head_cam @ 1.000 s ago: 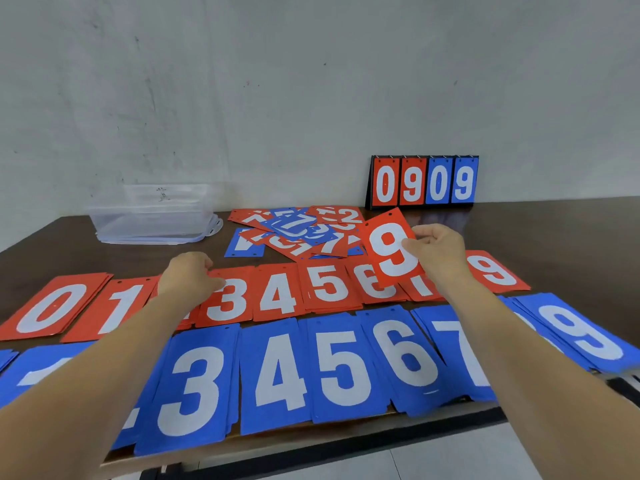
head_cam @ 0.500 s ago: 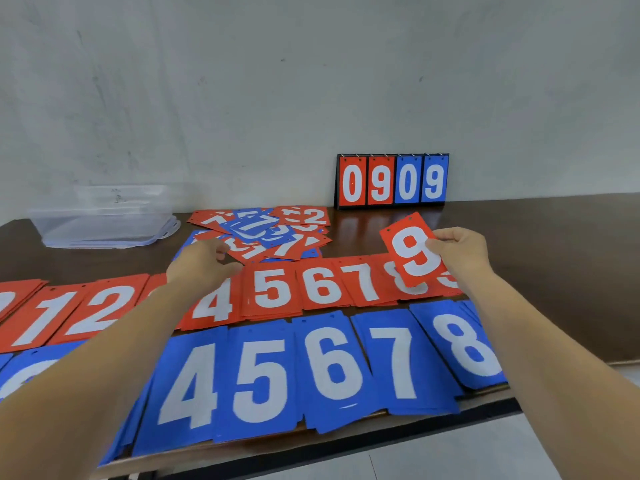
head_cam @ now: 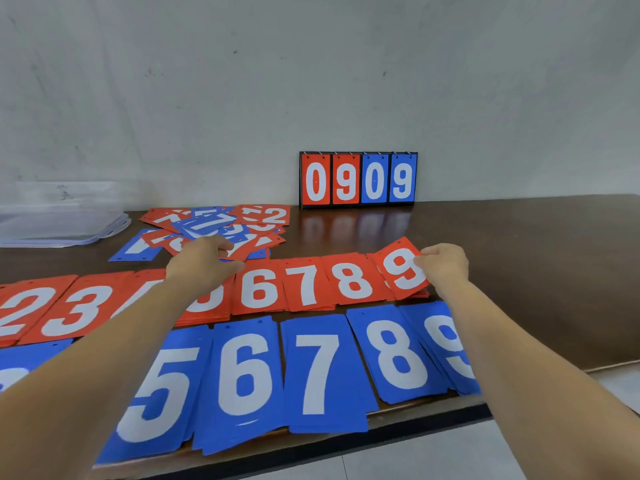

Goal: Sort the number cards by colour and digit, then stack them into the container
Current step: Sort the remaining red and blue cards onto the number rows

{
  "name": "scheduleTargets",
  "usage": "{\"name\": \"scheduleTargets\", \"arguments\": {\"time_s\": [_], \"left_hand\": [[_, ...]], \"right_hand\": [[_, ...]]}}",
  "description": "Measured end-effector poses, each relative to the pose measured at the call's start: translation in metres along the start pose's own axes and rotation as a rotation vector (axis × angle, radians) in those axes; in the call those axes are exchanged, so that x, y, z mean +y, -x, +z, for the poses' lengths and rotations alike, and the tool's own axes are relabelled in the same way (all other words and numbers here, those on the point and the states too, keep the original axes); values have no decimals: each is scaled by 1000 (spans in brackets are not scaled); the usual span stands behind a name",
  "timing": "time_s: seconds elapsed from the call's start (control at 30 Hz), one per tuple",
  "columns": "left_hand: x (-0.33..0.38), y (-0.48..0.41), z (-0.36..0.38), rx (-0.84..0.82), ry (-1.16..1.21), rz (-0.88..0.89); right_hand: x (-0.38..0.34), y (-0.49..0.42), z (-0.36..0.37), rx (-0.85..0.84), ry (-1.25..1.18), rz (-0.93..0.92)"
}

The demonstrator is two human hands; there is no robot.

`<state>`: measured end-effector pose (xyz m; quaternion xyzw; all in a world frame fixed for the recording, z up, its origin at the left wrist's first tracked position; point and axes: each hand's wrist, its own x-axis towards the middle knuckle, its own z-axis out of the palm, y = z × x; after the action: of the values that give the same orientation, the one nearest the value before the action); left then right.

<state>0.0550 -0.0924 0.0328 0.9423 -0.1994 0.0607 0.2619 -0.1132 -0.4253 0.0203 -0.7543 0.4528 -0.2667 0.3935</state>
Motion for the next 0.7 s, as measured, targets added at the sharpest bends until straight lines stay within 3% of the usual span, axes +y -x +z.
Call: {"name": "scheduleTargets", "arguments": {"time_s": [0.27, 0.7], "left_hand": [[11, 1, 4, -8, -70, -12], [13, 6, 2, -9, -126, 16]], "right_hand": [[10, -5, 18, 63, 495, -115], [-14, 8, 33, 3, 458, -342]]}}
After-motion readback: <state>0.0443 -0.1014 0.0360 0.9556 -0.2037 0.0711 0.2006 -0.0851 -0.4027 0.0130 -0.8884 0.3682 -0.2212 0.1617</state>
